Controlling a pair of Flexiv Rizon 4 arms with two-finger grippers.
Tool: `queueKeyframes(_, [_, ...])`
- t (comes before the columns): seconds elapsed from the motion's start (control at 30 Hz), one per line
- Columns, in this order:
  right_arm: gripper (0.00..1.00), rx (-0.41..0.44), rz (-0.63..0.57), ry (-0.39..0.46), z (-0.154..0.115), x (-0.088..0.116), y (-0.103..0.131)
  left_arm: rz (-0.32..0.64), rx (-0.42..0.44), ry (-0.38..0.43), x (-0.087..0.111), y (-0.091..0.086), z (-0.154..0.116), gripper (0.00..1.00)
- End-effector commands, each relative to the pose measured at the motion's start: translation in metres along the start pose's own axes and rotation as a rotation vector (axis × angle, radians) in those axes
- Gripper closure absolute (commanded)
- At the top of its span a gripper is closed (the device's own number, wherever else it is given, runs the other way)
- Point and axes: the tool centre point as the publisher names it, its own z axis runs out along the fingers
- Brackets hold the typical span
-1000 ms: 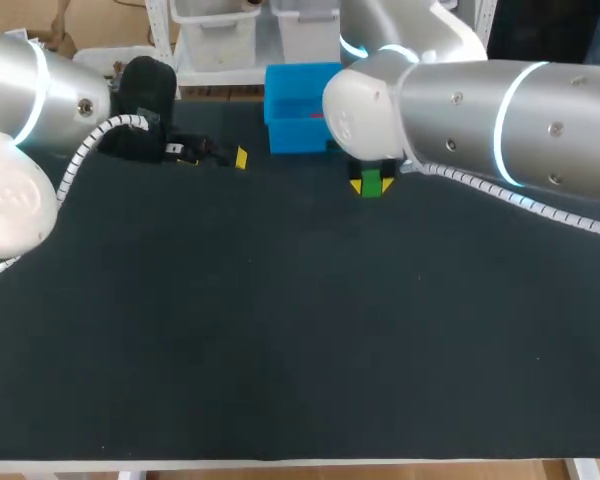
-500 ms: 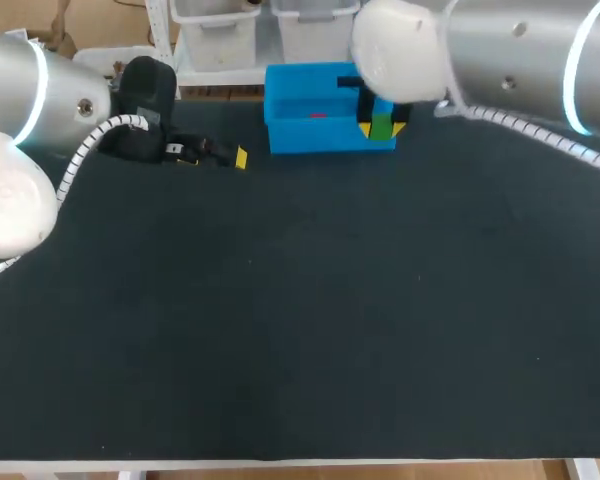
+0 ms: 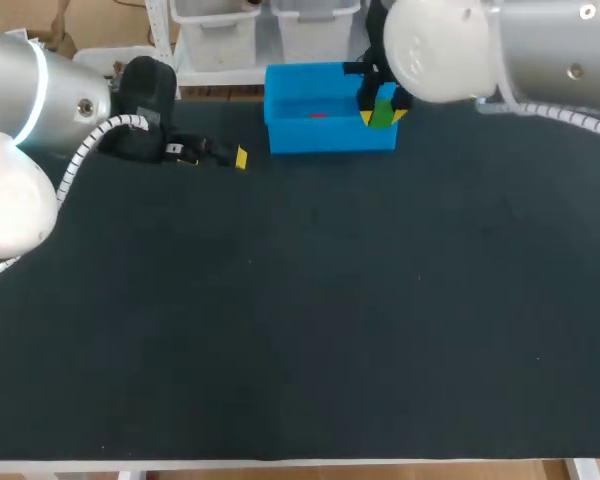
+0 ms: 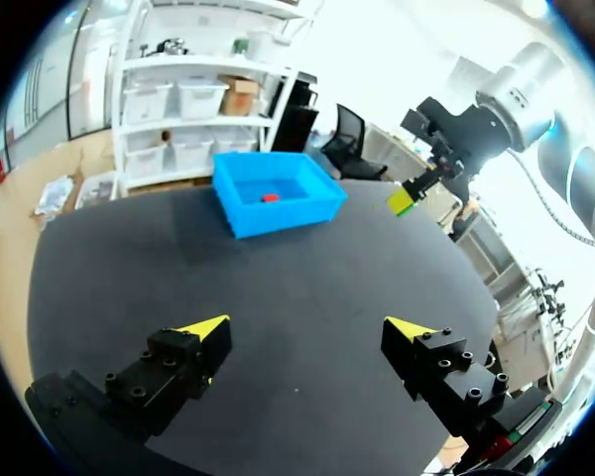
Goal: Use the left arm to pick the red cube and place it into the blue plastic box first, then use the right arm to grasp the green cube and put it into the same blue plastic box after the first action is fully finished.
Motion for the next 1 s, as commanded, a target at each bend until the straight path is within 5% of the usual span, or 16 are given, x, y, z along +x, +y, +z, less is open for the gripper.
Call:
queueKeyframes(0.03, [1.0, -0.001, 0.001, -0.105, -0.002, 0.007, -0.001, 0.003, 0.011, -0.006, 0.001, 0.002, -0.001, 0.0])
queueKeyframes(0.47, [1.0, -0.001, 0.001, -0.105, -0.002, 0.007, -0.001, 0.003, 0.011, -0.006, 0.001, 0.002, -0.001, 0.0])
queueKeyframes(1.0, [1.0, 0.017, 0.06, -0.18, 0.024, -0.061, -0.02, 0.003, 0.011, -0.006, 0.001, 0.002, -0.001, 0.0])
